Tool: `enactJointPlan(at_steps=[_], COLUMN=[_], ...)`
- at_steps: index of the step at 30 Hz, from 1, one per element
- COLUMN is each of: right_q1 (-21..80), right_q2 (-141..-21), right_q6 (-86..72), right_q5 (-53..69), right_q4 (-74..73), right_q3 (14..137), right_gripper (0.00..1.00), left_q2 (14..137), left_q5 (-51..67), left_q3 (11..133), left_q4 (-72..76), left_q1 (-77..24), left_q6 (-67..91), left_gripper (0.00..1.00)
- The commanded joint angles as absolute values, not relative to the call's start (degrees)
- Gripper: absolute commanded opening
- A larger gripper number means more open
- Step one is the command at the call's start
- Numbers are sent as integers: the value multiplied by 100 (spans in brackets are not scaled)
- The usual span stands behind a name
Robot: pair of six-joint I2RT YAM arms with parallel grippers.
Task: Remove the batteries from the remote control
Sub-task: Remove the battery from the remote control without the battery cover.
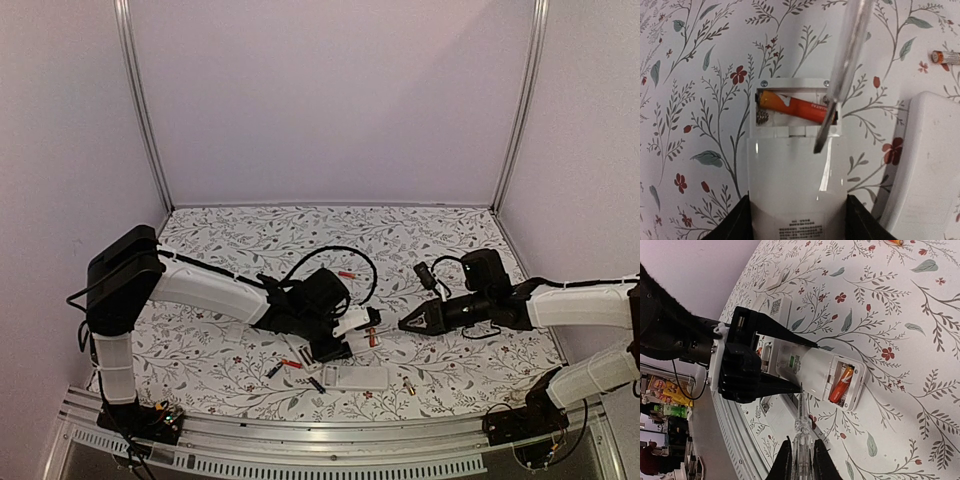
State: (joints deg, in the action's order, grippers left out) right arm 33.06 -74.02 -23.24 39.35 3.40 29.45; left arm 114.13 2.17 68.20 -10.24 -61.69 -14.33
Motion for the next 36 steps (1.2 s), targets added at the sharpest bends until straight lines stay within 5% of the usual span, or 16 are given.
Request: enactJointPlan(at_steps=[1, 16, 27, 36], right_q1=[3331, 3357, 3356, 3357], right_q2=[-7272, -7526, -7597, -6945], right_q6=[-2389, -2222, -3199, -3344], right_q5=[2999, 2633, 3482, 4600], right_q4=[-223, -296, 1766, 1871], right_q3=[3092, 3000, 2292, 1917], right_gripper=[0, 0, 0, 0], left_q2=[11745, 11753, 11733, 11726], left_q5=[44, 53, 35, 26], left_q3=[6732, 6733, 6706, 6711], left_q4=[-1571, -1559, -1521, -1521], left_q1=[-6108, -6109, -6100, -6101], left_q6=[-1460, -1445, -1457, -1463], left_gripper=[22, 22, 21, 21])
